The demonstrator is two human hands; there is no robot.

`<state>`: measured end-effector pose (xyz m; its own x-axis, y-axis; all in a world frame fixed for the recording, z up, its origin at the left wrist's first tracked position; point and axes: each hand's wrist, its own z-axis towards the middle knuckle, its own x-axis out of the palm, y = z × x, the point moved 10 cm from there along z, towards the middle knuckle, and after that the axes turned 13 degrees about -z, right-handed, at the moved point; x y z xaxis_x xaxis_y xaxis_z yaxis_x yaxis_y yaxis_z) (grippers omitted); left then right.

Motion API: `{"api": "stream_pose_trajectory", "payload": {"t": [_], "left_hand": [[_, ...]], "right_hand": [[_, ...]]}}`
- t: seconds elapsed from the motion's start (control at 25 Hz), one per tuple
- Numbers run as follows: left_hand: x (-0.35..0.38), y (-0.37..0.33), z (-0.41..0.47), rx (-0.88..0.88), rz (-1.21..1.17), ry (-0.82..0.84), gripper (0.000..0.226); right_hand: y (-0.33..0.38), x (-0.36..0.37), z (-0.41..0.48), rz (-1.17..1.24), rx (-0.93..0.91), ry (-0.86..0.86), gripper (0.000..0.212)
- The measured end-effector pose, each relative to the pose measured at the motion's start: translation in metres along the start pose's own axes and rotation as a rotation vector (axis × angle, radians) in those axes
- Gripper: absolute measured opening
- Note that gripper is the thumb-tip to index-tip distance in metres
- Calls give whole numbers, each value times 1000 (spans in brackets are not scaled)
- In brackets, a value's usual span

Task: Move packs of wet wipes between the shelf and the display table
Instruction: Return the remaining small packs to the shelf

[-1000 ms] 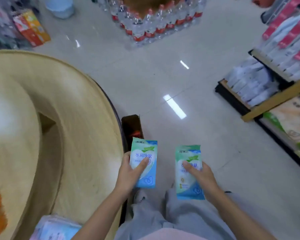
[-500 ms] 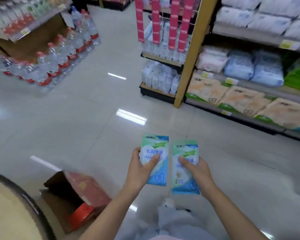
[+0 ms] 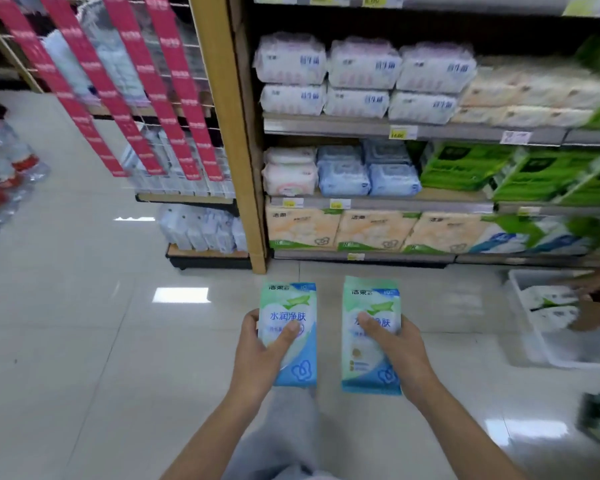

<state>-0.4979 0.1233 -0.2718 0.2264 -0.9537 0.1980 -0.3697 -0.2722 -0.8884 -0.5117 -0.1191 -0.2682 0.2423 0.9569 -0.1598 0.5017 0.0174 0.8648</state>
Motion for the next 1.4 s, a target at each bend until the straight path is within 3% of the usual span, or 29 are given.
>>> {"api": "stream_pose_trajectory", "payload": {"t": [0.32, 0.52, 0.72, 0.96, 1.12, 1.4], "left_hand": [[180, -134, 138, 150, 98, 281, 56], [291, -177, 181, 218, 7, 386, 42], [404, -200, 231, 263, -97, 355, 39], [515, -247, 265, 352, -168, 315, 47], [550, -269, 281, 373, -216, 281, 30], [572, -324, 303, 515, -241, 232, 47]], "right_hand": [[153, -71, 115, 131, -138, -161, 22], [220, -131, 181, 195, -260, -204, 19], [294, -210, 276, 154, -366, -216, 40], [458, -291, 357, 83, -639, -185, 24], [551, -308, 396, 101, -837, -229, 24], [607, -290, 441, -103, -1021, -362, 44]]}}
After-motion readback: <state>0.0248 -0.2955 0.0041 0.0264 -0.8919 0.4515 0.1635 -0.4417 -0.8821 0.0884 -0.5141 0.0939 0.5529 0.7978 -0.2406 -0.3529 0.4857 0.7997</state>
